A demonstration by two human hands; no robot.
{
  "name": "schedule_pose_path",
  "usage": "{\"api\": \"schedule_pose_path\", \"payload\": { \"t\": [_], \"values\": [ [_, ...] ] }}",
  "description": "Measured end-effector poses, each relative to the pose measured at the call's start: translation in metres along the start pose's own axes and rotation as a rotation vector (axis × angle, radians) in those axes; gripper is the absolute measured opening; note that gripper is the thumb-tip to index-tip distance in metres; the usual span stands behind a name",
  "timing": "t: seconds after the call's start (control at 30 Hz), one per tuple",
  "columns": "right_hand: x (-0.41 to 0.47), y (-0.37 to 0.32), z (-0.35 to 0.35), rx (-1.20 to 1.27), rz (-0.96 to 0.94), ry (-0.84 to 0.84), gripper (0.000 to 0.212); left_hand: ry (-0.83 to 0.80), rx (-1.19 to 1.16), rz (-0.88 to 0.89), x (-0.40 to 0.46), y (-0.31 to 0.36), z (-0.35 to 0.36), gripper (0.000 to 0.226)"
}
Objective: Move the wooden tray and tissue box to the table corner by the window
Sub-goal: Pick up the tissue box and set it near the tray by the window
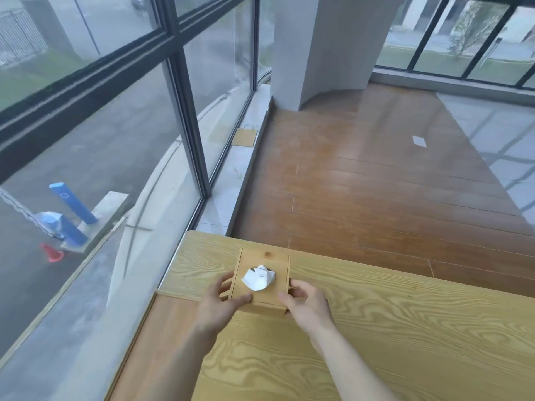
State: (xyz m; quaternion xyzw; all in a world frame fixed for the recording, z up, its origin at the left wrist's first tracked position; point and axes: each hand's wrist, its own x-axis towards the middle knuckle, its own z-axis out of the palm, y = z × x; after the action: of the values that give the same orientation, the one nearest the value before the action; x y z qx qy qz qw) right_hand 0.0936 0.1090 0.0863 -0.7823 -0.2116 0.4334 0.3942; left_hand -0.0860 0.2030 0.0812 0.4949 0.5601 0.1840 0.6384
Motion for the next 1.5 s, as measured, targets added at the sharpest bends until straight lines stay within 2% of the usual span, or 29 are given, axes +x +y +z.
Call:
{"api": "schedule_pose_path", "payload": {
  "t": [0.23,0.4,0.6,0.67,1.5],
  "values": [
    [0.033,-0.013,0.095,-0.013,0.048,-0.001,0.039,0.034,-0.026,0.004,0.046,-0.017,-0.078,0.065],
    [0.062,-0.025,0.140,0.007,0.066,0.003,0.046,0.078,-0.048,0.003,0.071,-0.019,-0.113,0.064],
    [0.077,-0.032,0.170,0.002,0.075,0.011,0.039,0.088,-0.031,0.034,0.089,-0.017,-0.137,0.054],
    [0.104,-0.028,0.202,-0.032,0.116,-0.001,0.039,0.086,-0.015,-0.009,0.122,-0.032,-0.157,0.052],
    [0.155,-0.043,0.224,0.060,0.142,0.112,0.041,0.105,0.063,0.057,0.178,-0.015,-0.156,0.053]
  ]
}}
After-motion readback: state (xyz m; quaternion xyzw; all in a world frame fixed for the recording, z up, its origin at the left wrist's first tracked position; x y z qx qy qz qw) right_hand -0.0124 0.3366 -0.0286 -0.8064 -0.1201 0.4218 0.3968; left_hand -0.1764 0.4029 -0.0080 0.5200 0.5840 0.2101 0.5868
